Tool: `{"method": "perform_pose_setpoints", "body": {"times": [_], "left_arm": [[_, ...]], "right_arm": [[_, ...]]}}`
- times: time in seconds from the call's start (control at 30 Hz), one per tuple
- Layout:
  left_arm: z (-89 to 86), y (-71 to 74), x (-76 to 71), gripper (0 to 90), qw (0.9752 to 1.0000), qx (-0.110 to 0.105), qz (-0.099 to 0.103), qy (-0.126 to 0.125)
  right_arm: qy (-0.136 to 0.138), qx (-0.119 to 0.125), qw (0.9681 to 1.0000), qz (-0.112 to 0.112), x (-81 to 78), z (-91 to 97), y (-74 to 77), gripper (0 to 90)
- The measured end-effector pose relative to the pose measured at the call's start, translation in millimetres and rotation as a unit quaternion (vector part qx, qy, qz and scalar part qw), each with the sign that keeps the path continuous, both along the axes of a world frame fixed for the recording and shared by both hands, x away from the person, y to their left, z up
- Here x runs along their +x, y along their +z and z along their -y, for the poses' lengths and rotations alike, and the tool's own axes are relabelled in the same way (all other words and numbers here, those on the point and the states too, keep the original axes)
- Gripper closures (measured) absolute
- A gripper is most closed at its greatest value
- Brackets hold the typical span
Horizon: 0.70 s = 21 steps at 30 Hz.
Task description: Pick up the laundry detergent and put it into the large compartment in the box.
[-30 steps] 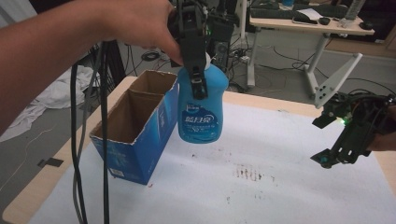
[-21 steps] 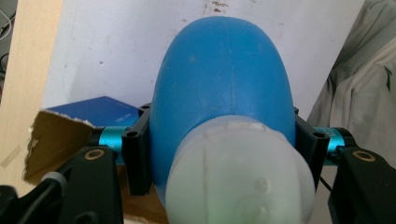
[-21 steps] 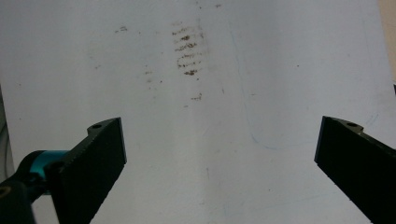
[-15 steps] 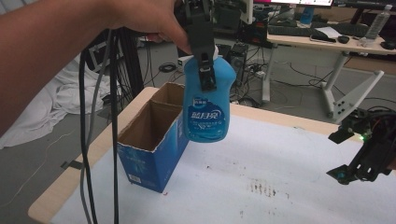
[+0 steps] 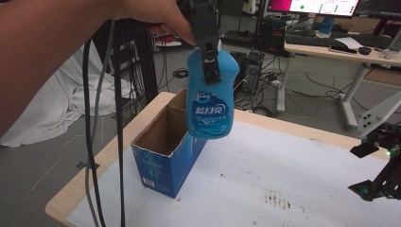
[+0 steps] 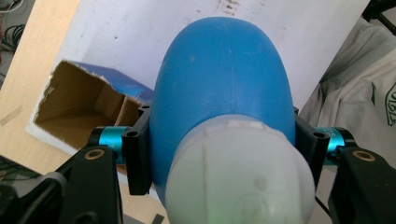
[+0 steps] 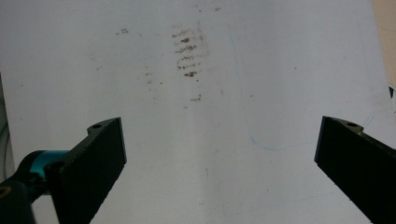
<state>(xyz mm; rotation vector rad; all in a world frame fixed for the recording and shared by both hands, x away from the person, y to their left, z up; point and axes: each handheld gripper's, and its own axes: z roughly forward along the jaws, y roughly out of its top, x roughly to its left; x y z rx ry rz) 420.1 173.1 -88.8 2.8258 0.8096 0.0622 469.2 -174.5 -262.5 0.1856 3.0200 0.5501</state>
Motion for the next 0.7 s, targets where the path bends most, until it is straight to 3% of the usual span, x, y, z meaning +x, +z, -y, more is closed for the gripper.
{"method": "perform_pose_setpoints", "body": {"times": [0.27,0.7], "left_arm": [[-26.2,8.4,-4.1,37.8,0.9997,-0.002,0.006,0.022],[-65.6,4.3,-6.9,37.8,0.998,0.009,0.012,0.061]], "right_arm": [[0.001,0.0,1.0,-0.001,1.7,-0.5,-1.1,1.1],[-0.003,0.0,1.0,-0.004,3.2,-2.6,-2.1,1.1]]}}
